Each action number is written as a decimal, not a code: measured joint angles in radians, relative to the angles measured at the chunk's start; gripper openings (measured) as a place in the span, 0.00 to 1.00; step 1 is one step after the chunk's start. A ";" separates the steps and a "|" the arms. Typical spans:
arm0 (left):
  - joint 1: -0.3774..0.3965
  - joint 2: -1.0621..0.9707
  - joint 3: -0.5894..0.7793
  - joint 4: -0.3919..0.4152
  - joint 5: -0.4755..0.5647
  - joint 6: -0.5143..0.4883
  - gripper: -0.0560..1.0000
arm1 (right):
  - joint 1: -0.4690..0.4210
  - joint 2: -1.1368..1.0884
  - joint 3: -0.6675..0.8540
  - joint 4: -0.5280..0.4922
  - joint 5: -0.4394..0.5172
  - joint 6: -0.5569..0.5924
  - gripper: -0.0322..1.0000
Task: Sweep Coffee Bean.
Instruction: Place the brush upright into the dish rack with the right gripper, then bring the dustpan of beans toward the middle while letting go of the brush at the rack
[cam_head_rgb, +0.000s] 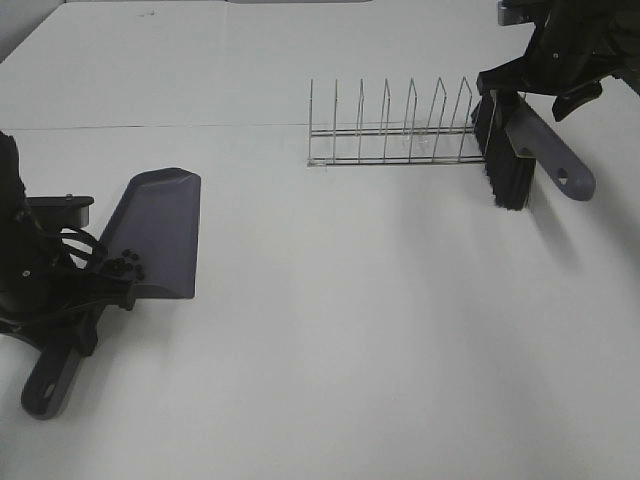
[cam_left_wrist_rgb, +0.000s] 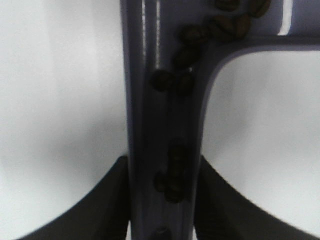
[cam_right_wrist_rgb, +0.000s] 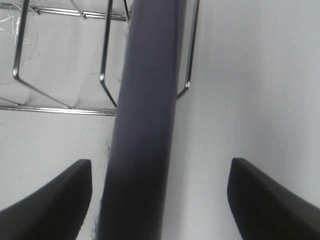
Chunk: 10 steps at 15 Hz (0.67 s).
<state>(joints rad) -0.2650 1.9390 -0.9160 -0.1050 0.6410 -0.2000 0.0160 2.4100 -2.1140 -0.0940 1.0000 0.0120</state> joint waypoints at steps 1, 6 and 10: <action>0.000 0.000 0.000 0.000 0.000 0.000 0.35 | 0.000 -0.002 0.000 0.013 0.010 0.000 0.64; 0.000 -0.020 0.002 -0.027 -0.036 0.000 0.35 | -0.001 -0.097 -0.012 0.051 0.037 0.000 0.64; -0.023 -0.026 -0.061 -0.070 -0.033 0.000 0.35 | -0.001 -0.187 -0.020 0.094 0.184 0.000 0.64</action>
<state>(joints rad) -0.2880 1.9130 -0.9770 -0.1750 0.6080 -0.2000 0.0150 2.2230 -2.1340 0.0000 1.1840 0.0120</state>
